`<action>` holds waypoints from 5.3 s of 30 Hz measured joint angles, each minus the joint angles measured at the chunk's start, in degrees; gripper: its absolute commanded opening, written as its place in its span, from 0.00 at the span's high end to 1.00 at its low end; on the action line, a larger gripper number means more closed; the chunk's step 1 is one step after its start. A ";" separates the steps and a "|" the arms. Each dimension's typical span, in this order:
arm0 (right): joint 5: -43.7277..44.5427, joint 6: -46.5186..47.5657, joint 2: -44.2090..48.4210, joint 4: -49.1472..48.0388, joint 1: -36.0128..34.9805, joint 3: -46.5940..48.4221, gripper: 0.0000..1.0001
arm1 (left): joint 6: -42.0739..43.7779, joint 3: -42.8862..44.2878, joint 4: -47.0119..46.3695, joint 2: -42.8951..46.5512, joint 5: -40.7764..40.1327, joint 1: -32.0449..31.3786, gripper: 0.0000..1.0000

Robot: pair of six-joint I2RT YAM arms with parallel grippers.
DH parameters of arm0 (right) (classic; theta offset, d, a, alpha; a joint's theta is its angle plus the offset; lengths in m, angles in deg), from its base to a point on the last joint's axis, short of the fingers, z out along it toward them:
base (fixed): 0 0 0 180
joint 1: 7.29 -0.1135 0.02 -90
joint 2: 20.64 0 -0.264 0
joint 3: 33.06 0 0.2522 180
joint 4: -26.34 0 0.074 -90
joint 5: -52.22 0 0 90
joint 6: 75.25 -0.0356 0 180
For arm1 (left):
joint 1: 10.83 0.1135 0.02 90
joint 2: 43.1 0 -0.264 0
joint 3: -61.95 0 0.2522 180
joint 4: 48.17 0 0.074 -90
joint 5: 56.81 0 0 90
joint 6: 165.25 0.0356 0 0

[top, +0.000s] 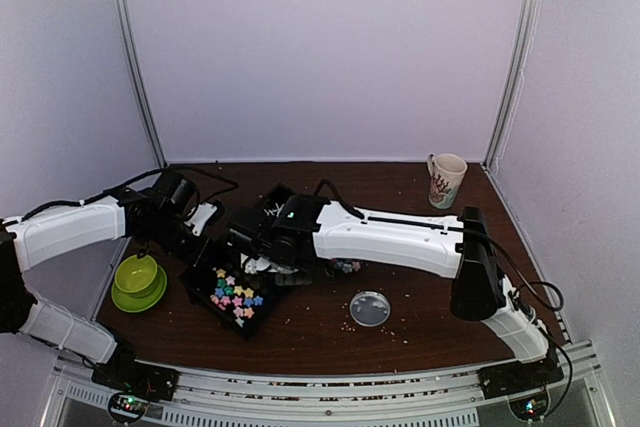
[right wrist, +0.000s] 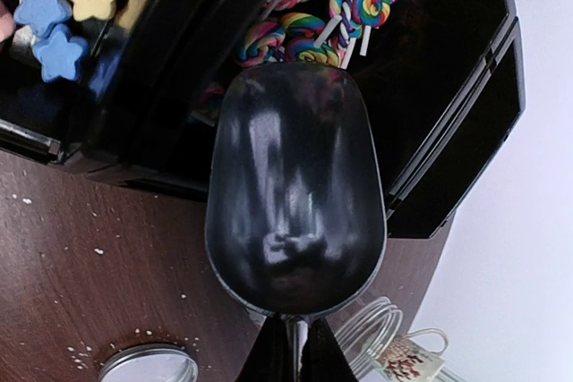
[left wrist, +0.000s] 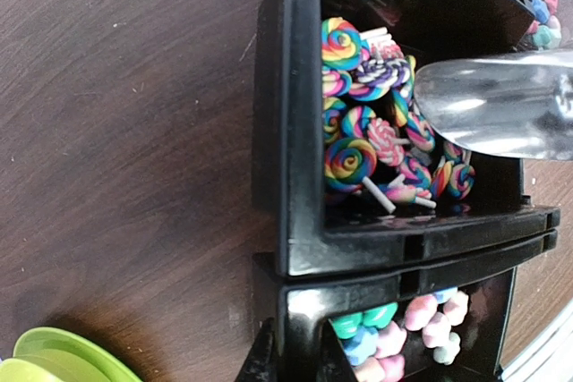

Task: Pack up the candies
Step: Scoop the fake candies from the plate.

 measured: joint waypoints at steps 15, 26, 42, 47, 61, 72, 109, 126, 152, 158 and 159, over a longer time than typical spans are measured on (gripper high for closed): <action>-23.74 -19.54 2.97 -9.16 8.68 -5.90 1.00 | -0.57 -0.33 -0.59 0.52 -2.95 0.79 1.00; -37.59 -27.06 3.41 -12.96 12.31 -7.85 1.00 | -1.05 -0.90 0.31 1.73 -3.61 1.07 1.00; -35.21 -24.92 3.26 -15.08 10.12 -7.91 1.00 | -0.70 -0.92 1.20 2.05 -1.97 1.07 1.00; -35.45 -29.92 3.32 -16.65 9.81 -8.83 1.00 | 0.37 -0.87 1.09 2.03 -2.67 0.87 1.00; -35.04 -45.05 9.55 -36.09 9.84 -25.11 1.00 | -0.44 -0.90 -0.04 2.03 -0.96 -0.04 1.00; -32.61 -41.51 9.60 -37.53 9.46 -25.68 1.00 | -0.61 -1.07 0.13 2.03 1.62 -0.74 1.00; -42.97 -56.48 14.12 -47.65 11.30 -35.67 1.00 | -2.47 -2.64 0.63 7.06 1.66 -0.48 1.00; -19.54 -33.51 10.88 -40.87 7.76 -27.21 1.00 | -1.44 -2.84 -5.40 6.75 3.69 0.55 1.00; -15.80 -18.47 16.74 -67.12 7.26 -47.78 1.00 | -1.73 -3.04 -4.74 8.22 5.14 0.94 1.00; -17.49 -15.80 16.90 -72.24 7.72 -51.39 1.00 | -1.70 -3.04 -4.11 6.95 5.25 1.11 1.00; -17.99 -15.52 17.03 -72.74 7.89 -51.87 1.00 | -1.73 -3.04 -3.98 6.73 5.27 1.14 1.00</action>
